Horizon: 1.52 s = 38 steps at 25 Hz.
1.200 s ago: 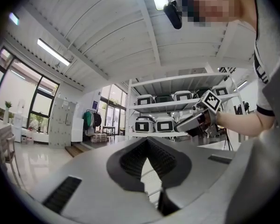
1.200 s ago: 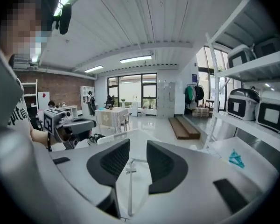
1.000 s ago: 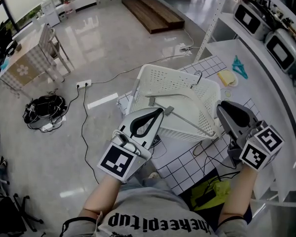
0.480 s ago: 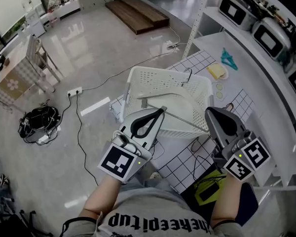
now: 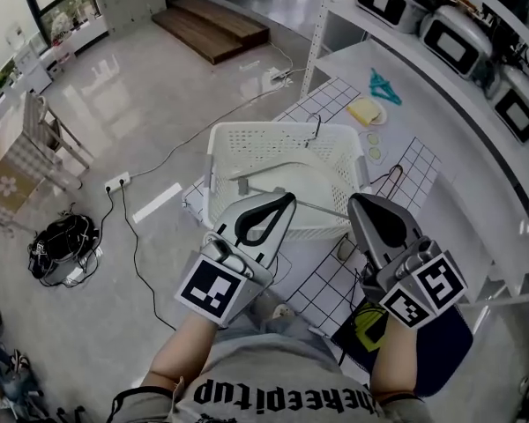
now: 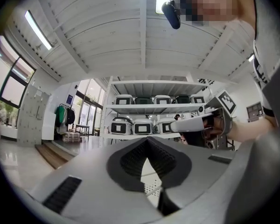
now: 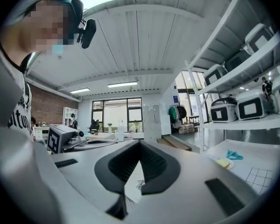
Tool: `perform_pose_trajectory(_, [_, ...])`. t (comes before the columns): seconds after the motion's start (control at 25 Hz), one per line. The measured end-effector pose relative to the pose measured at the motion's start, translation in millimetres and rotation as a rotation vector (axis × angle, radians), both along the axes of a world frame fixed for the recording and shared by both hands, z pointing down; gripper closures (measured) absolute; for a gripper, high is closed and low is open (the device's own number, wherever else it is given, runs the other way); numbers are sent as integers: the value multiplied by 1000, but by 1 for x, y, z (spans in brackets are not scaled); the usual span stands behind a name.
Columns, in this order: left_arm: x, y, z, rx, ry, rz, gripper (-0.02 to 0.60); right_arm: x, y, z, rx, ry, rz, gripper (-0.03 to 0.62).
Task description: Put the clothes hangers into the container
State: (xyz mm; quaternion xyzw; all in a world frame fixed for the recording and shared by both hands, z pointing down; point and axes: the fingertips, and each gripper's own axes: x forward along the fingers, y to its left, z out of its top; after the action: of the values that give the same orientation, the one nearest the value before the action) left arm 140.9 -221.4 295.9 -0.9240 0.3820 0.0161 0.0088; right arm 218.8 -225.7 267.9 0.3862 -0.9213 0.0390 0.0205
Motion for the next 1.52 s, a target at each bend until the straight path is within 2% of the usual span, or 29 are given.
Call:
perform_pose_trajectory(0.32, [10,7,-3,1,-2,102,561,-1,10,-1,6,-53,91,595])
perform_pose_trajectory(0.76, [15,9,-4,-1,5,205,561,-12,16,9,19,-62,188,597])
perform_pose_trajectory(1.08, [18,12,-3,-1,10,245,561,-19,19,16,5,-48,203,597])
perform_pose_trajectory(1.52, [22,14,-6,0,22,249,561,-19,20,14,7,-31,195,597])
